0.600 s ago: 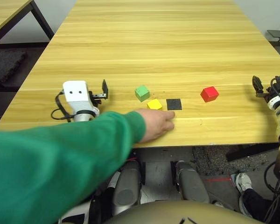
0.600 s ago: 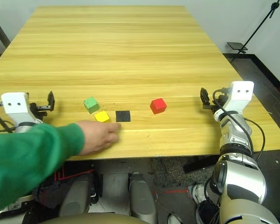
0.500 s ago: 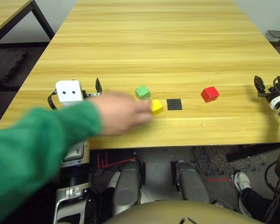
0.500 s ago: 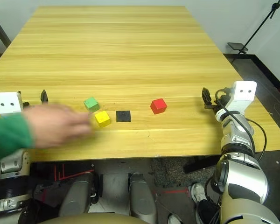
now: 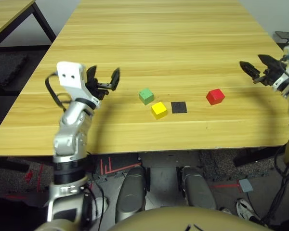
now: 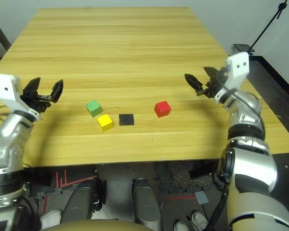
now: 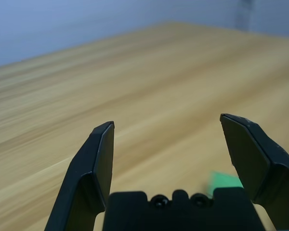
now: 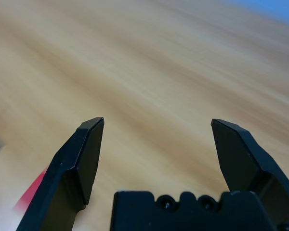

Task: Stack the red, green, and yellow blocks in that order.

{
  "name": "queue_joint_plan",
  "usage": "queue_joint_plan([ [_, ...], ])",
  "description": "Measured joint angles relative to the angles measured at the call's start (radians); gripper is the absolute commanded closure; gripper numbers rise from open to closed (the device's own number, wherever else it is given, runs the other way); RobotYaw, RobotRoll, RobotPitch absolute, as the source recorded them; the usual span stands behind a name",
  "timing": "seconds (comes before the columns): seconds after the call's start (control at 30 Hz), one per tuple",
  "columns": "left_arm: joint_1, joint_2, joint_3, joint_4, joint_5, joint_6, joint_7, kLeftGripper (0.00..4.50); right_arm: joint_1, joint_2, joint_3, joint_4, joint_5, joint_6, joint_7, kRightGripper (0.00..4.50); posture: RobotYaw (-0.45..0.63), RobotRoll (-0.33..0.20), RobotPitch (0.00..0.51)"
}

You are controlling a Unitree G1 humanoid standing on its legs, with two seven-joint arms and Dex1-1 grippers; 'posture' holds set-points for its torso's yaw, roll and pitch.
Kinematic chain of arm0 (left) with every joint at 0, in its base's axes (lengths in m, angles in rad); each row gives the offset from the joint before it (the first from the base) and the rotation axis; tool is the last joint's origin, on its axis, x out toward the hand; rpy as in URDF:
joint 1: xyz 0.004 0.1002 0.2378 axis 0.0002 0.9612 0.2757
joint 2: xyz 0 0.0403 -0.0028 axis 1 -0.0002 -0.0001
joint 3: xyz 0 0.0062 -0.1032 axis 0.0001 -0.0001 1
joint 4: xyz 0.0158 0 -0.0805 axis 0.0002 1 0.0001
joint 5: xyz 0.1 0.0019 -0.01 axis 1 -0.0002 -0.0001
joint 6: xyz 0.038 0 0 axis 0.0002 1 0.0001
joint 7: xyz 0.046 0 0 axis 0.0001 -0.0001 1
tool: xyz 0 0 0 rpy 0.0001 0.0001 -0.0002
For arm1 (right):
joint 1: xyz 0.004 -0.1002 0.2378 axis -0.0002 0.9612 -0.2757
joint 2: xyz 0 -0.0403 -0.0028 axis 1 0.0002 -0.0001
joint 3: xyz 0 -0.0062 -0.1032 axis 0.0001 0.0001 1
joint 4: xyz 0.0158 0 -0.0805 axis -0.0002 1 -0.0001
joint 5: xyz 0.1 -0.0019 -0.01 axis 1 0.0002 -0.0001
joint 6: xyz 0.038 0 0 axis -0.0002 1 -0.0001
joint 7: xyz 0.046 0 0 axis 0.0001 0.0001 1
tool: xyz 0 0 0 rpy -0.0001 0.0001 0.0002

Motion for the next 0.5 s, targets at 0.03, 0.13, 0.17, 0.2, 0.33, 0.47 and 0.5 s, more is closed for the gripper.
queue_joint_plan([
  [0.03, -0.010, 0.027, -0.017, 0.000, -0.014, 0.023, -0.038, 0.03, -0.022, -0.013, 0.046, 0.007, -0.033, -0.007, 0.077, 0.00, 0.21, -0.187, 0.056],
  [0.13, -0.055, 0.057, -0.054, 0.000, -0.037, 0.075, -0.109, 0.03, -0.079, -0.031, 0.172, 0.041, -0.114, -0.082, 0.241, 0.00, 0.23, -0.185, 0.054],
  [0.17, -0.069, 0.061, -0.066, 0.001, -0.042, 0.083, -0.123, 0.03, -0.095, -0.033, 0.212, 0.055, -0.129, -0.117, 0.262, 0.00, 0.24, -0.185, 0.052],
  [0.2, -0.086, 0.067, -0.083, 0.001, -0.043, 0.091, -0.142, 0.03, -0.120, -0.033, 0.265, 0.077, -0.151, -0.168, 0.278, 0.00, 0.25, -0.188, 0.056],
  [0.33, -0.122, 0.067, -0.141, -0.001, -0.042, 0.124, -0.167, 0.03, -0.198, 0.008, 0.361, 0.158, -0.239, -0.294, 0.283, 0.00, 0.30, -0.190, 0.061],
  [0.47, -0.136, 0.047, -0.175, -0.031, -0.034, 0.137, -0.158, 0.03, -0.228, 0.074, 0.411, 0.209, -0.330, -0.374, 0.236, 0.00, 0.33, -0.194, 0.064],
  [0.5, -0.134, 0.041, -0.177, -0.044, -0.031, 0.144, -0.147, 0.03, -0.234, 0.088, 0.429, 0.224, -0.360, -0.394, 0.211, 0.00, 0.34, -0.193, 0.065],
])
